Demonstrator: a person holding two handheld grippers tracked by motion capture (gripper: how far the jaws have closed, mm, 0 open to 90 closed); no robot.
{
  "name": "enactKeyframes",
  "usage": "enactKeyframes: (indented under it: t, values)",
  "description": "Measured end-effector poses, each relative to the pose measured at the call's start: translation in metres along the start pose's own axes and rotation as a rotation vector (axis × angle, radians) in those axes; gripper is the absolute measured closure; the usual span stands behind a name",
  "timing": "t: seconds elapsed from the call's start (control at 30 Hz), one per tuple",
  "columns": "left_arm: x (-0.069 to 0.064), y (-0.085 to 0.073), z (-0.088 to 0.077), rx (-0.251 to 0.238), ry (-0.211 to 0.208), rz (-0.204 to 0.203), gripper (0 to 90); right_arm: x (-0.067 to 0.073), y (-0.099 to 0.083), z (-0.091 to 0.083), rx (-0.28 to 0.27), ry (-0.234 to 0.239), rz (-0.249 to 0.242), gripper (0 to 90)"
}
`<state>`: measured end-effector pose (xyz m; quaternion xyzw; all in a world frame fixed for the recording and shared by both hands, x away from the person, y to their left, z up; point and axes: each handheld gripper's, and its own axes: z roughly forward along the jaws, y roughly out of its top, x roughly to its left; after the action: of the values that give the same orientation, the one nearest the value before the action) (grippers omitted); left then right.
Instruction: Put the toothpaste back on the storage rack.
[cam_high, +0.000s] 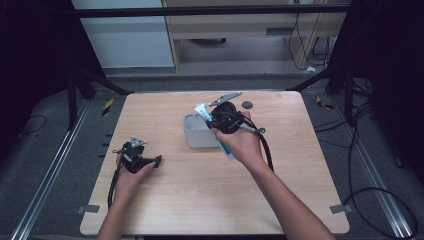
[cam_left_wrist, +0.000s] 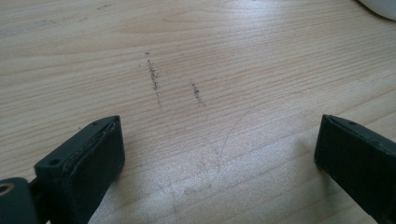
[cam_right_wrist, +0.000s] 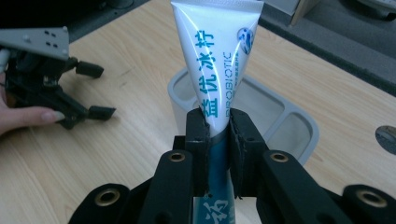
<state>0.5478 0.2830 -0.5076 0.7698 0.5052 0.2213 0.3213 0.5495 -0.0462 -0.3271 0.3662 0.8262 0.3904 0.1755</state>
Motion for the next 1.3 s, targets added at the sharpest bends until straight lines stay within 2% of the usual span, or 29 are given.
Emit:
enactKeyframes:
  t: [0.27,0.6,0.87,1.3]
  values:
    - [0.0,0.0,0.0,0.0,0.0,0.002,0.9,0.0,0.025,0.002,-0.049,-0.021,0.015,79.6]
    - [0.0,0.0,0.0,0.001,0.001,0.001,0.8,-0.007,0.044,0.0,-0.108,-0.055,0.04,79.6]
    - [0.0,0.0,0.0,0.001,0.003,0.0,0.8,-0.01,0.049,0.0,-0.125,-0.068,0.048,79.6]
    - [-0.001,0.001,0.001,0.003,0.01,-0.004,0.8,-0.009,0.055,-0.002,-0.201,-0.108,0.06,79.5]
